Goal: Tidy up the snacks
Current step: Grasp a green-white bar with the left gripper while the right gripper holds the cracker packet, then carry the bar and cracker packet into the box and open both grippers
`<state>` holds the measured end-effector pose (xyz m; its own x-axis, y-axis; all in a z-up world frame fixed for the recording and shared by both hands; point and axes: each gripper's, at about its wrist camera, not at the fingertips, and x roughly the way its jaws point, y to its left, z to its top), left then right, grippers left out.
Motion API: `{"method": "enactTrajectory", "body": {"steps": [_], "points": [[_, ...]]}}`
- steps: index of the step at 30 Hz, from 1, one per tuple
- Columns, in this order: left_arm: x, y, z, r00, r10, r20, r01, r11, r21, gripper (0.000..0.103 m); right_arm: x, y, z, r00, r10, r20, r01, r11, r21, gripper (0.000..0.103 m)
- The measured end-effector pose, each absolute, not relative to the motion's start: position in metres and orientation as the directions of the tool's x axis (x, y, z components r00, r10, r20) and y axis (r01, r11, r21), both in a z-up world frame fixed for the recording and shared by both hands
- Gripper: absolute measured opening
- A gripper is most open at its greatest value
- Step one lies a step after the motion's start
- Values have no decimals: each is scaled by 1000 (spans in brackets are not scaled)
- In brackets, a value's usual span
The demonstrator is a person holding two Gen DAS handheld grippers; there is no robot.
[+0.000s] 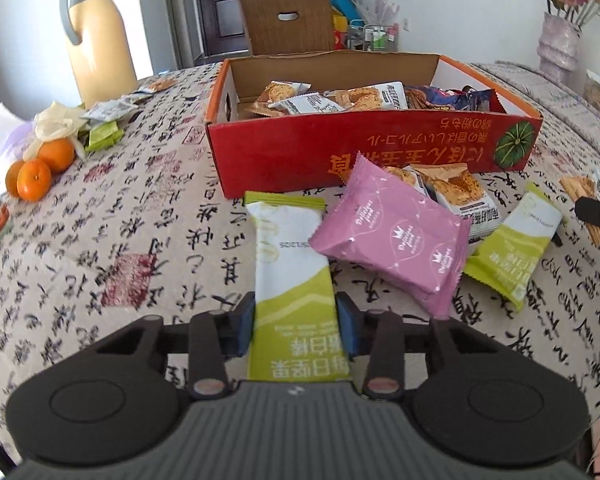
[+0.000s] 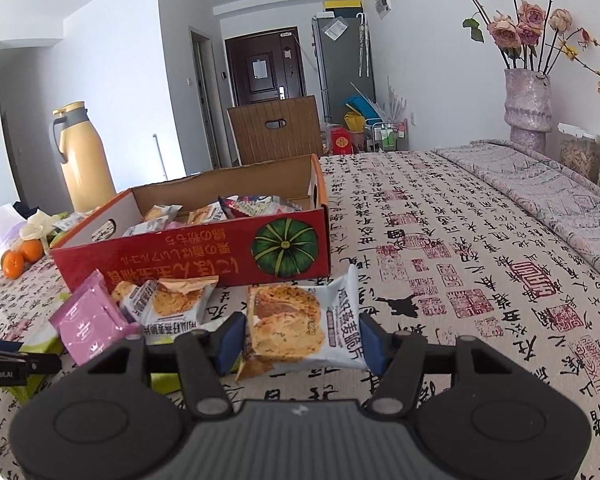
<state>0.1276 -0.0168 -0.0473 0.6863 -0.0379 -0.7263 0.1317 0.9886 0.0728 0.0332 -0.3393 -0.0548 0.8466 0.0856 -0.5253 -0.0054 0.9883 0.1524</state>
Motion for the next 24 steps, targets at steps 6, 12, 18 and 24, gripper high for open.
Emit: {"method": "enactTrajectory", "body": {"steps": [6,12,18,24], "points": [[140,-12,-48,687,-13,-727,100,992,78,43,34,-335,-54,847,77,-527,0,989,146,59],[148,-8,-49,692,-16,-722,79,995,54,39,33,-332,-54,845,77,-529,-4,990,138,60],[139,1,-48,715,-8,-699,56,997,46,37,33,-331,-56,842,80,-534,-9,991,136,60],[128,10,-31,754,-8,-657,44,998,38,37,34,-328,-55,844,87,-529,-16,990,137,60]]}}
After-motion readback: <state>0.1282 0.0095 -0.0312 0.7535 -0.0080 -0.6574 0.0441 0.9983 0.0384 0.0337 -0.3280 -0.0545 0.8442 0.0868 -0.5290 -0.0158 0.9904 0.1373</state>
